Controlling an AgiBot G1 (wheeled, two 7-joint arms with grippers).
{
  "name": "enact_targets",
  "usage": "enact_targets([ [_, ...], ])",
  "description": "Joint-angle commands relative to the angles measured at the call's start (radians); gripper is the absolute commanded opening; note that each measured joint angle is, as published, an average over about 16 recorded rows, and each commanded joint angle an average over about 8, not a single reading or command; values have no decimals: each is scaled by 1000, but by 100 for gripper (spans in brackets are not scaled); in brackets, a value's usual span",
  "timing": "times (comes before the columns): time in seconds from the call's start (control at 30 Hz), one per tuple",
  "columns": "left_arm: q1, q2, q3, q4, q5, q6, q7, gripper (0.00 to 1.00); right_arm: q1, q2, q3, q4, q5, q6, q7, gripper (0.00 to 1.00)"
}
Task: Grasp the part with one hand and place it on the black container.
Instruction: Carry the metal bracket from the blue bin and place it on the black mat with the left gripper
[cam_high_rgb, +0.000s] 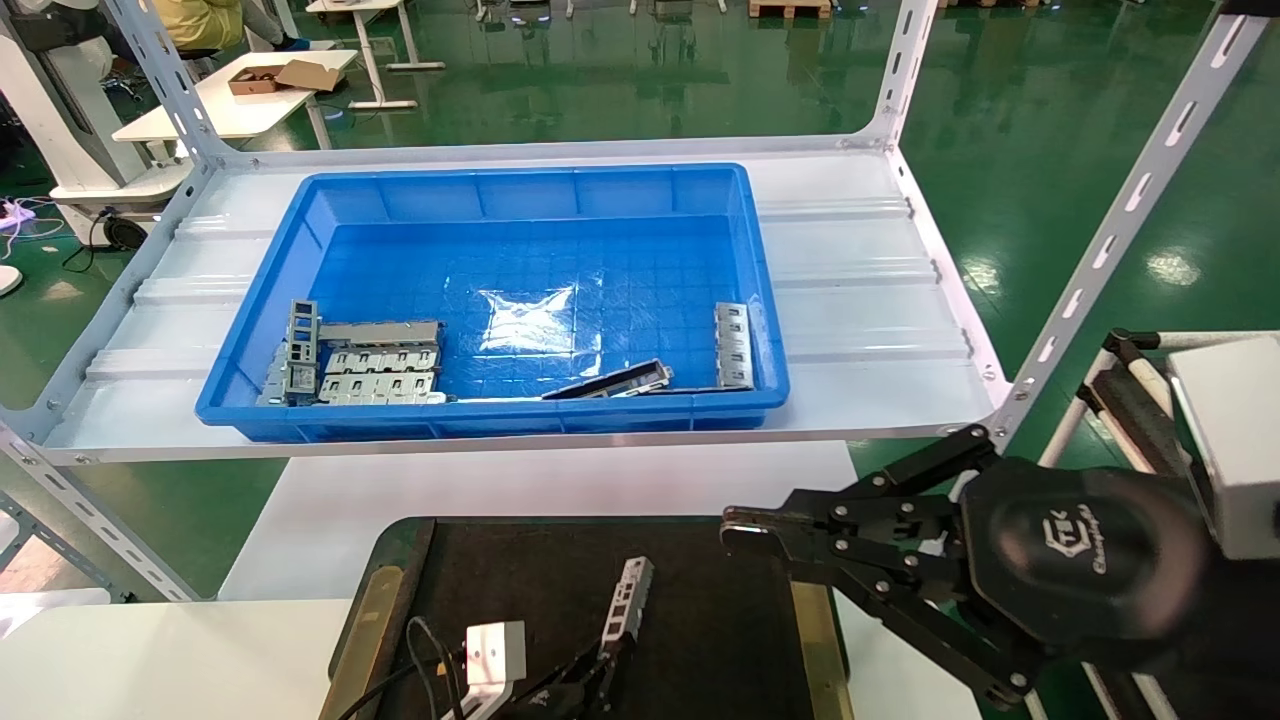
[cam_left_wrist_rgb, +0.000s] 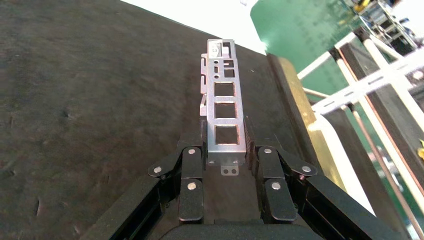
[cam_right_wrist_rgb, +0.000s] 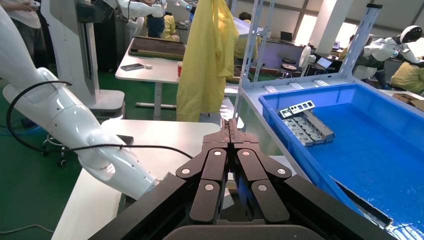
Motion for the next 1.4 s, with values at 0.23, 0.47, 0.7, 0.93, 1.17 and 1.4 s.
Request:
enact_targets([
  [0.23, -24, 45, 32, 42, -26, -78, 0, 0, 0, 0, 0, 0, 0, 0, 0, 0],
  [0.47, -37, 68, 48, 67, -42, -107, 2, 0, 0, 0, -1, 0, 0, 0, 0, 0],
  [0.7, -35, 89, 61, 77, -53, -139, 6, 0, 0, 0, -1, 0, 1, 0, 0, 0],
  [0.93, -33, 97, 74, 84, -66, -155, 9, 42, 0, 0, -1, 0, 1, 0, 0, 45],
  [1.17, -37, 97, 87, 84, -79, -160, 13, 100, 0, 0, -1, 0, 1, 1, -1, 100],
  [1.4, -39, 92, 97, 69, -81, -159, 21, 100, 0, 1, -1, 0, 1, 1, -1, 100],
])
